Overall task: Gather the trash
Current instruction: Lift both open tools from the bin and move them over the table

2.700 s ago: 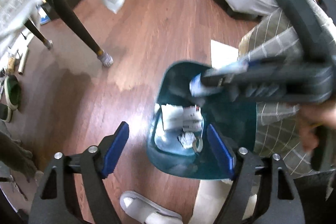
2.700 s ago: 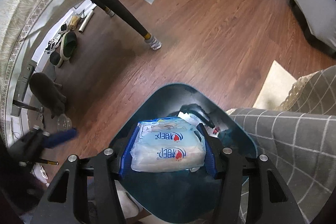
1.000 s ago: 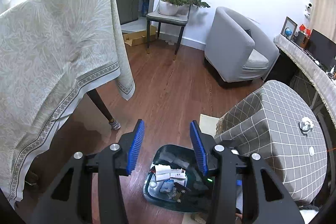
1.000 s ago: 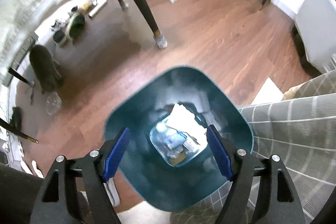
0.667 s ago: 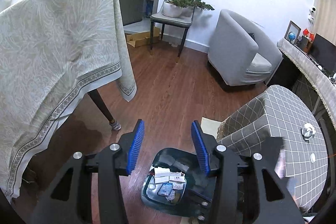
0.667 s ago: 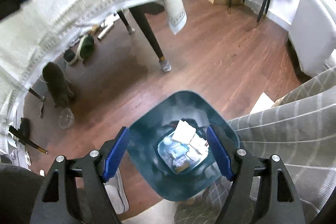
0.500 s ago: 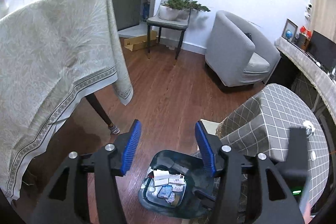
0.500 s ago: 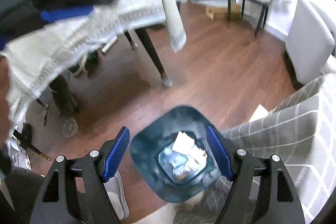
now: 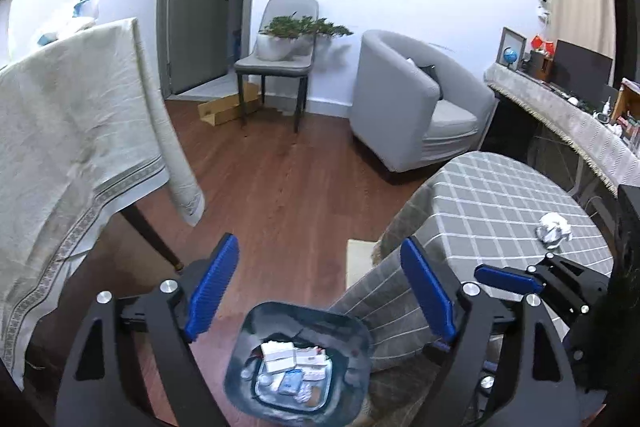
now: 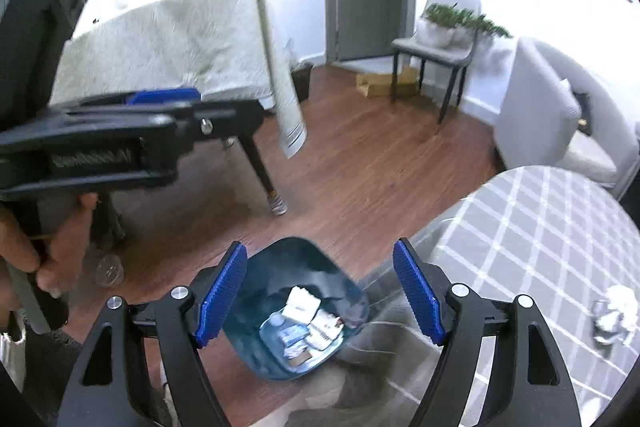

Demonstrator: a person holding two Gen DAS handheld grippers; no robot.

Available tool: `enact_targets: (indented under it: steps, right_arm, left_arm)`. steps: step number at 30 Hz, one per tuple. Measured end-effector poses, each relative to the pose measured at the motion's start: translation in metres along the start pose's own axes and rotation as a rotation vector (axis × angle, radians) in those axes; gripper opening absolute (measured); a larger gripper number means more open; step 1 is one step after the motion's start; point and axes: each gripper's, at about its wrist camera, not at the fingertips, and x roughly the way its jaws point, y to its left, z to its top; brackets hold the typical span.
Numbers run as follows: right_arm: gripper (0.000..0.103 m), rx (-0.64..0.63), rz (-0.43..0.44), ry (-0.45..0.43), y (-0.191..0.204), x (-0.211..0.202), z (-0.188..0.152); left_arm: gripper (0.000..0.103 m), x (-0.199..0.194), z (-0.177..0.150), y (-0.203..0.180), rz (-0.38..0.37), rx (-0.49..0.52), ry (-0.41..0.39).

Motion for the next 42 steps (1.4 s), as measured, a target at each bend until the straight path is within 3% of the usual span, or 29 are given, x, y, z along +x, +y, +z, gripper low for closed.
enact_targets:
  steps: [6,23,32,42]
  right_arm:
    - [0.076,0.042,-0.043,-0.003,-0.035,-0.015,-0.01]
    - [0.076,0.147,-0.163,0.027,-0.12,-0.057,-0.054]
    - [0.076,0.19,-0.191,0.057,-0.154,-0.073,-0.078]
    - [0.066,0.216,-0.167,0.115,-0.177,-0.079,-0.098]
  left_arm:
    - [0.09,0.004,0.003,-0.031,-0.044,0.041,-0.026]
    - [0.09,0.035,-0.003,-0.115,-0.125,0.134,0.002]
    - [0.09,0.046,-0.006,-0.152,-0.157,0.16,0.01]
    - [0.09,0.06,-0.007,-0.186,-0.178,0.198,0.026]
